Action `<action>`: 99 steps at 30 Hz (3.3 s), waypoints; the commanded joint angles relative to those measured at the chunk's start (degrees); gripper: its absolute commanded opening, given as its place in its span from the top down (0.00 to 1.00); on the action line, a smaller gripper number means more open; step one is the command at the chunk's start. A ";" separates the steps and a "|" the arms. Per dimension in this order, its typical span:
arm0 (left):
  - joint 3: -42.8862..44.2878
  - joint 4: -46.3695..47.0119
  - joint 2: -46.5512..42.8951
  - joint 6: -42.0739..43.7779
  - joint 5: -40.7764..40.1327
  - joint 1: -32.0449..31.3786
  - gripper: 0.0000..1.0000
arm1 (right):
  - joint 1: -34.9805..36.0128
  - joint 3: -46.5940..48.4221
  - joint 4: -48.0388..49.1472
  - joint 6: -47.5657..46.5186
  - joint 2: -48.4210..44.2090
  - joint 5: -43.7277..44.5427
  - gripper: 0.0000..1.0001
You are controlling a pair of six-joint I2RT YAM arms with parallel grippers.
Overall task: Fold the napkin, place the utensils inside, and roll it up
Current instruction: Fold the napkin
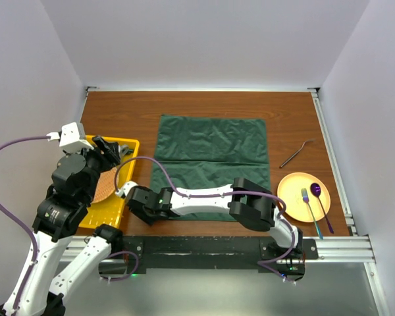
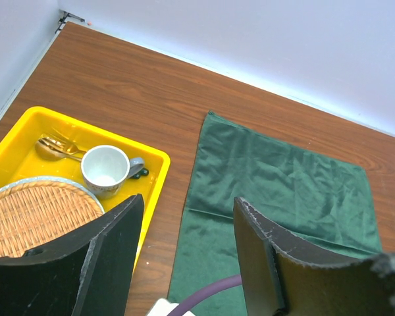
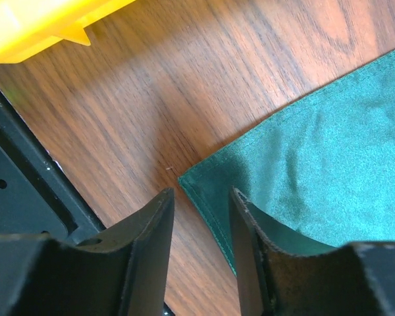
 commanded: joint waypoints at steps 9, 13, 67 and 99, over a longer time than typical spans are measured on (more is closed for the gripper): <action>1.68 0.78 -0.32 0.39 -1.11 0.25 0.37 | 0.45 2.51 0.86 -0.76 3.52 0.45 0.53; 2.21 0.43 -0.41 0.39 -1.72 0.25 0.36 | 1.24 2.51 -0.45 -0.24 5.71 3.16 0.57; -6.76 18.01 17.96 -2.51 7.85 0.25 0.36 | -73.55 -5.21 10.88 2.84 -6.58 -34.10 1.00; -7.11 18.62 18.66 -3.03 9.44 0.25 0.35 | -80.85 -5.58 17.39 8.29 -3.86 -29.61 1.00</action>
